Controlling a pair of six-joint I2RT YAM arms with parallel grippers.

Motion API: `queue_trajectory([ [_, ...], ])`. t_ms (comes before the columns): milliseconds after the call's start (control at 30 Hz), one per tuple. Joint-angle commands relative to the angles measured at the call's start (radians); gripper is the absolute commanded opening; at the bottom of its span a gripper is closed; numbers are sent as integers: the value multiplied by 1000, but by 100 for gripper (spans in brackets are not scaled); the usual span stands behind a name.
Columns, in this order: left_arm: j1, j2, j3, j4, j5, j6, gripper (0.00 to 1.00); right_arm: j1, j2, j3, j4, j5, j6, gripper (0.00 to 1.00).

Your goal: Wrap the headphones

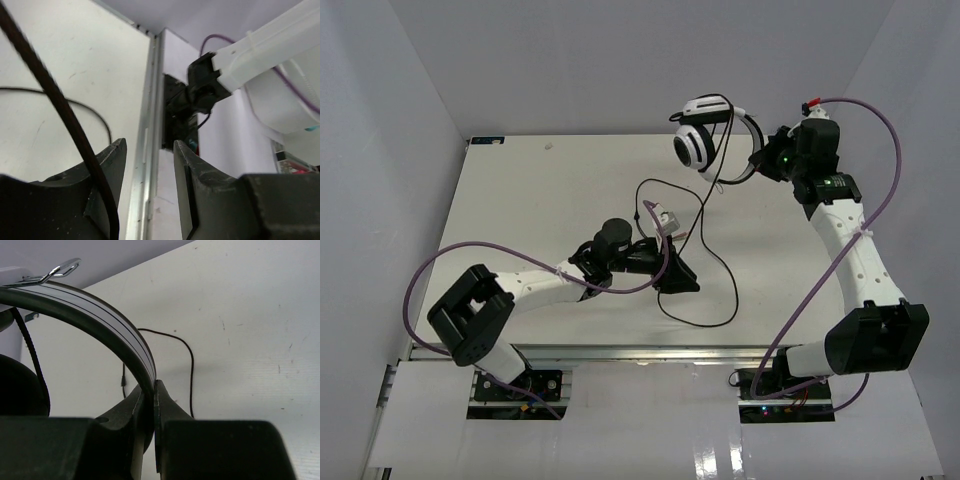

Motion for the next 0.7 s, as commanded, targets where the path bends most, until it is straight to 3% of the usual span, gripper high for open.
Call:
queue_trajectory([
  [0,11,55,-36,67,-96,137,53,-52,-38,119,37,-221,130,8],
  [367,185,136,-120,214,-12,117,32,-230,-131,106,25,-428,132,8],
  [533,241,178,-119,221,27,100,27,-272,-147,122,25,-473,122,8],
  [667,242,202,-124,329,71,41,28,-273,-161,120,25,-463,97,8],
])
